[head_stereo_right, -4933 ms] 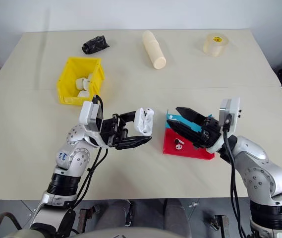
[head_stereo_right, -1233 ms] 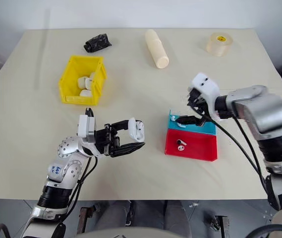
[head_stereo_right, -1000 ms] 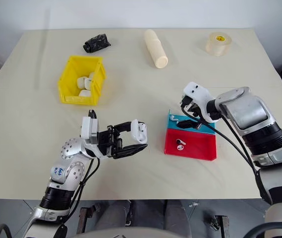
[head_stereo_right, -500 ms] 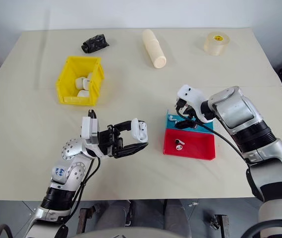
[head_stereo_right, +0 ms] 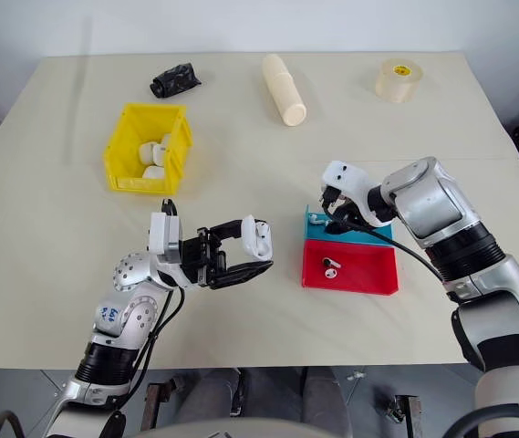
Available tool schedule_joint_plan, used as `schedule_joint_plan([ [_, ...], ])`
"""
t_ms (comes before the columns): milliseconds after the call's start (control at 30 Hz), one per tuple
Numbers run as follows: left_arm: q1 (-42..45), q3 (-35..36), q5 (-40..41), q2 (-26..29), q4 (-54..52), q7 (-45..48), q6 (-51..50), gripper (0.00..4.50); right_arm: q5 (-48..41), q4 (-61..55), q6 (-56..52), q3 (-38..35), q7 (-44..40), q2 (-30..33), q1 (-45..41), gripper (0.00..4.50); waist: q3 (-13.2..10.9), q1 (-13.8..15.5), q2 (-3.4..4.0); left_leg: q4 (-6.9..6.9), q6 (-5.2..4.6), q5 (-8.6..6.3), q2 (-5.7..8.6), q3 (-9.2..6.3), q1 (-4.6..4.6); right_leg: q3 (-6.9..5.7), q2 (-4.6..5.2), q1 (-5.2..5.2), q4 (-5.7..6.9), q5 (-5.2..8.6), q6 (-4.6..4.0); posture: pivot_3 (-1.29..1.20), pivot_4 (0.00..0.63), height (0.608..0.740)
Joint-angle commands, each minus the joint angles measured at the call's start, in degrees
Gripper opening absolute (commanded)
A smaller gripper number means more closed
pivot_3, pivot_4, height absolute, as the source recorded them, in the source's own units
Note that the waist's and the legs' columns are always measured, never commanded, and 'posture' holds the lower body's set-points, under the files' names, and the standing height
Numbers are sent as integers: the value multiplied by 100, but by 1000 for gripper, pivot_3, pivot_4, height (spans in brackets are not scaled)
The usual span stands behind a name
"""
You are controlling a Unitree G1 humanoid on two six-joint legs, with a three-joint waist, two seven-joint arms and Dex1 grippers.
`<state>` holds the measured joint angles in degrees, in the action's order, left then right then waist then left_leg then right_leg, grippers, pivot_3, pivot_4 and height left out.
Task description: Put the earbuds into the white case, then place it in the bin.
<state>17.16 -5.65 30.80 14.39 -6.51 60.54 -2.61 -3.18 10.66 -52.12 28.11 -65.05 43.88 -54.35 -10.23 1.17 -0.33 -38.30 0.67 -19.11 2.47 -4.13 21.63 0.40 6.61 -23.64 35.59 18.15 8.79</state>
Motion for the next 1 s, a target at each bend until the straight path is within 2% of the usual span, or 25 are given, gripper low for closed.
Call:
schedule_joint_plan([
  [33,35,21,1,12,-177,-17,102,2801,97,10,110,2,-65,-52,-60,1807,0,-3,0,0,0,0,0,0,0,0,0,0,0,0,0,0,150,740],
  [133,28,19,-5,12,-194,-32,98,2801,135,28,167,-18,-83,-82,-31,1260,0,-9,0,0,0,0,-1,0,0,0,-1,0,0,0,0,0,150,740],
  [200,21,31,4,29,-200,-24,93,2801,159,29,173,-29,-77,-118,-12,641,0,-14,0,0,0,0,-2,0,0,0,-1,0,0,0,0,0,150,740],
  [233,19,37,7,40,-201,-16,90,2801,163,23,171,-45,-67,-136,-2,498,0,-18,0,0,0,0,-2,0,-1,0,-1,0,0,0,0,0,150,740],
  [433,37,39,10,81,-165,24,86,2801,69,-331,251,-335,-66,-58,141,498,0,-24,0,-1,1,0,-1,-1,0,0,-1,0,1,0,0,0,150,740],
  [600,192,38,6,73,7,74,80,2801,-769,-1034,794,-1723,-139,71,596,498,0,1,0,2,1,0,0,-1,1,0,0,0,1,0,0,0,150,740],
  [833,515,93,-69,-30,562,209,292,2801,-2633,-2273,1419,-3779,-311,-428,2230,498,-1,29,-1,-4,1,0,-2,-6,0,-9,-2,14,3,-2,3,0,150,740],
  [1000,731,116,-61,-142,866,244,377,2801,-4030,-3026,879,-4485,442,-1092,2698,498,-1,-11,-1,-16,0,0,-3,-1,-1,-1,-3,11,7,-4,7,0,150,740],
])
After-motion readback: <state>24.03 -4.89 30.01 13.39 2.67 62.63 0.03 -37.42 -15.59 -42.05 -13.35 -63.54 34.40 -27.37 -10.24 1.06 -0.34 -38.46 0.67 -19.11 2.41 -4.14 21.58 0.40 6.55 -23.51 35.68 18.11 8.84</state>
